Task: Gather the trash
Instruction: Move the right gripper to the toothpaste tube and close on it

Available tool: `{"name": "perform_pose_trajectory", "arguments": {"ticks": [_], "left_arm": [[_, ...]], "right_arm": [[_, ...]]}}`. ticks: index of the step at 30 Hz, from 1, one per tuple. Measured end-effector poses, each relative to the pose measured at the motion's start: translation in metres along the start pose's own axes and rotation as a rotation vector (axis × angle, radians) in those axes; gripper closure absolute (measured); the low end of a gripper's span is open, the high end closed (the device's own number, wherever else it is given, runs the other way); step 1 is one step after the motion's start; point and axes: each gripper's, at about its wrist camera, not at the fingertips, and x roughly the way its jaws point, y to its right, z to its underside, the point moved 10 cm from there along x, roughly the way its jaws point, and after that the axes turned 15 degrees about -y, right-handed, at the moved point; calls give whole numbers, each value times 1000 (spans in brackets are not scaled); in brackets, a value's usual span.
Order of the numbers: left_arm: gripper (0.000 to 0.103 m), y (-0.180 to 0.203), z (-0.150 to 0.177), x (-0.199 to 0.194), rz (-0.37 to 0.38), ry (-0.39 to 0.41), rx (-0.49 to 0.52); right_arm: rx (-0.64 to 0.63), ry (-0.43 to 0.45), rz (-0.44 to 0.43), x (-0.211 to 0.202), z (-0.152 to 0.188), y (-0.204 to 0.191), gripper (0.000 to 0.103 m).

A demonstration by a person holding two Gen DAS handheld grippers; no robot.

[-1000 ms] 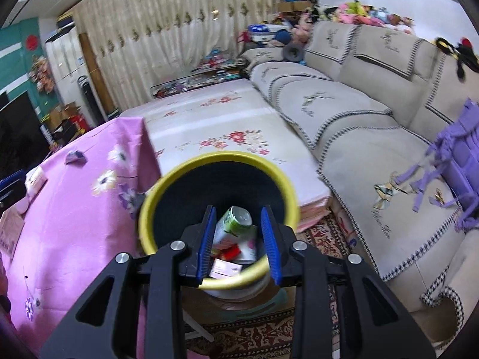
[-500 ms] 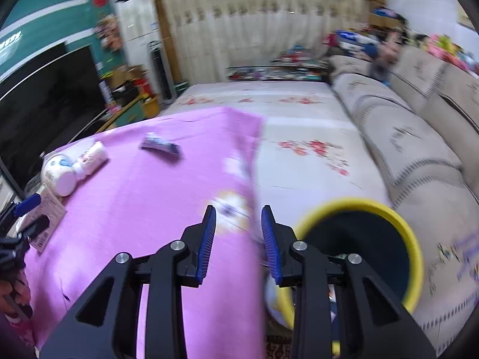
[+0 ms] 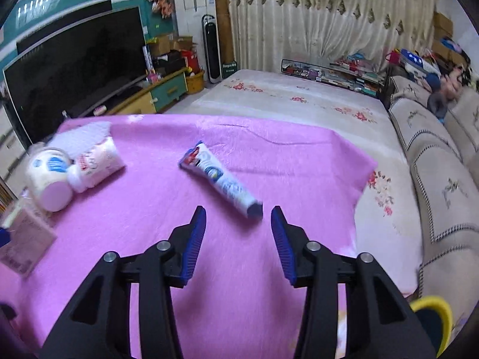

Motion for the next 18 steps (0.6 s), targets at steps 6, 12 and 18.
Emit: {"name": "perform_pose_trajectory", "arguments": {"ticks": [6,12,18], "left_arm": [[18,6,-1,5,6,-8,11],[18,12,1,7,15,-14,24],[18,16,1,8,13,-11,35]], "right_arm": [[-38,-33,20,28,-23,-2,60],[-45,-60,-3,40,-27,-8,64],[-51,-70,-24,37,-19,-14,82]]}}
